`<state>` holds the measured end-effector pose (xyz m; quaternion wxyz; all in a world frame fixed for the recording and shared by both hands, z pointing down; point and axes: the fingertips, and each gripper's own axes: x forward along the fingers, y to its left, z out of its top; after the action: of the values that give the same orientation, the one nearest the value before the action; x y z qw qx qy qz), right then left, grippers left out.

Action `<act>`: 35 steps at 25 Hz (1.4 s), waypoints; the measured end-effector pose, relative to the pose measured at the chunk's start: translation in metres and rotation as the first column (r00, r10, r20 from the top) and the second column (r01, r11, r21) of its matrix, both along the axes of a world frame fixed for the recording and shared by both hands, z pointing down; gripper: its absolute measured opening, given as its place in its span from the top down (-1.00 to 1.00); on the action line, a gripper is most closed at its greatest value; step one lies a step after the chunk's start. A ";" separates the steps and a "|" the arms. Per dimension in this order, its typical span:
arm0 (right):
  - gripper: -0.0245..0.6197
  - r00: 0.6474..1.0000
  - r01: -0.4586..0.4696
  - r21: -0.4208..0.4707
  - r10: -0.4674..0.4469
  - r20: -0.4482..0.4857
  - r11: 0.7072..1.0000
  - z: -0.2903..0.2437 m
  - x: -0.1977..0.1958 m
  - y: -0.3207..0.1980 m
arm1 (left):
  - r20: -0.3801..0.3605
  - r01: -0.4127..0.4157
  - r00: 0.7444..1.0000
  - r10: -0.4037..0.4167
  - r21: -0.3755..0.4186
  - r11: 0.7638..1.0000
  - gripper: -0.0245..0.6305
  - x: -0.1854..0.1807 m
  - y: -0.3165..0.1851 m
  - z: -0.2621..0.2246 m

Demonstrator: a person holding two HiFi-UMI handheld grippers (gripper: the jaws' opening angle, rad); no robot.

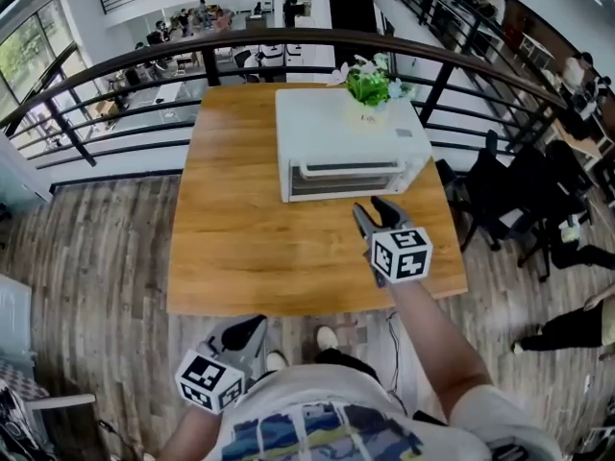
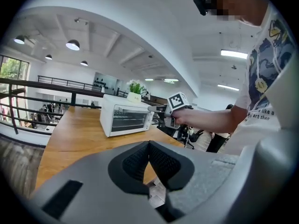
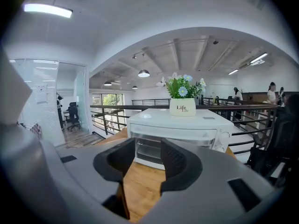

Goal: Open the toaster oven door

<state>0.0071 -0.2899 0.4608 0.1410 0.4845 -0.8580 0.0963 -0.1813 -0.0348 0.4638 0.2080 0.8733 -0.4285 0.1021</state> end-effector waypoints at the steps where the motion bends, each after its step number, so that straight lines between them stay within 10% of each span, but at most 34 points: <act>1: 0.39 1.000 -0.004 0.003 0.004 -0.001 1.000 -0.004 0.004 -0.012 | 0.004 0.011 1.000 -0.011 -0.001 1.000 0.92 0.002 -0.003 -0.004; 16: 0.28 0.996 -0.082 -0.066 0.079 -0.051 0.994 0.012 0.031 -0.126 | 0.031 0.076 0.997 -0.076 -0.019 0.997 0.92 0.016 -0.042 -0.003; 35: 0.26 0.994 -0.106 -0.175 0.106 -0.010 0.979 0.028 0.029 -0.140 | 0.039 0.083 0.996 -0.082 -0.024 0.996 0.92 0.008 -0.049 0.007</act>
<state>0.0361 -0.4299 0.4886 0.1779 0.5153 -0.8191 0.1787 -0.1735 -0.0836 0.4713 0.2152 0.8501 -0.4665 0.1155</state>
